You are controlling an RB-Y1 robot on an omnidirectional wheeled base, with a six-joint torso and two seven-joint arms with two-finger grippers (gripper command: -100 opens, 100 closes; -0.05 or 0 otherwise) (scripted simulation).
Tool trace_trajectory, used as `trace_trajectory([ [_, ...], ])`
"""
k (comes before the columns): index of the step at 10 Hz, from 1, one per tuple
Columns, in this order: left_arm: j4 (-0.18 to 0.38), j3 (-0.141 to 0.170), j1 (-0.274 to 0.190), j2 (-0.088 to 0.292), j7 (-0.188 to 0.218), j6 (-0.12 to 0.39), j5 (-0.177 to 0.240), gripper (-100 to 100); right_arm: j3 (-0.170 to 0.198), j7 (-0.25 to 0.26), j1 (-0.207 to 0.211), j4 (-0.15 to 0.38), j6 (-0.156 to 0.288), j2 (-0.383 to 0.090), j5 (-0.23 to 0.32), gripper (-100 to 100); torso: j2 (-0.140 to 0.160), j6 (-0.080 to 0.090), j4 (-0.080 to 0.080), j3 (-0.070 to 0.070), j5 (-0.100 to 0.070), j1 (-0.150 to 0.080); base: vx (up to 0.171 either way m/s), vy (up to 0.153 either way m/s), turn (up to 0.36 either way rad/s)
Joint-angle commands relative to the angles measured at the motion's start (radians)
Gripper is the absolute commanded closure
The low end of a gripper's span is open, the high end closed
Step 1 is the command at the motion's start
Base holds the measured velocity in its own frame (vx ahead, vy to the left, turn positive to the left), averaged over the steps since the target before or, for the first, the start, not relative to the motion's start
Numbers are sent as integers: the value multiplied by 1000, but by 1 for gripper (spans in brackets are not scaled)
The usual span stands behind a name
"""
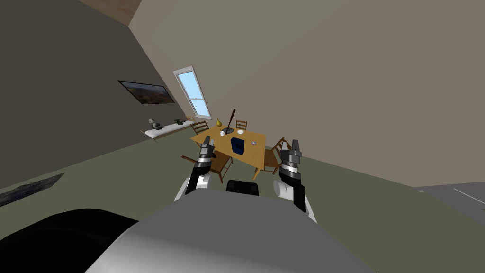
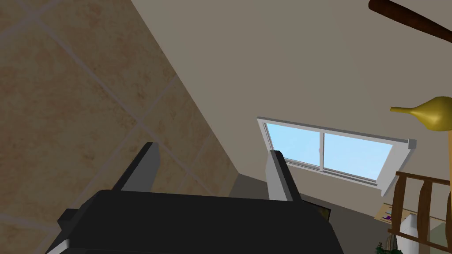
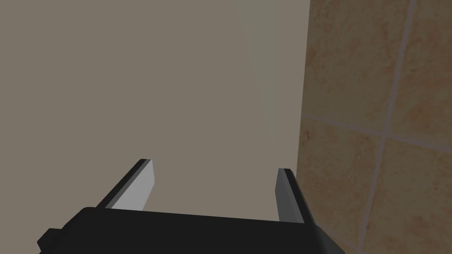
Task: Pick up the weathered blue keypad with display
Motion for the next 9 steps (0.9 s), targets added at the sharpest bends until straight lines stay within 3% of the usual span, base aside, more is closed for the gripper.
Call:
trace_trajectory([
  [1,42,0,-18,34,-10,-13,-3,-100,0,0,0,0,0,0,0,0,0,0,0,0,0,0,10,2,-31],
  [8,244,2,-109,100,-61,-79,-16,-100,0,0,0,0,0,0,0,0,-2,0,0,-1,0,1,22,7,-33],
  [9,253,2,-109,100,-61,-79,-16,-100,0,0,0,0,0,0,0,0,-2,0,0,-1,0,1,18,5,-11],
])
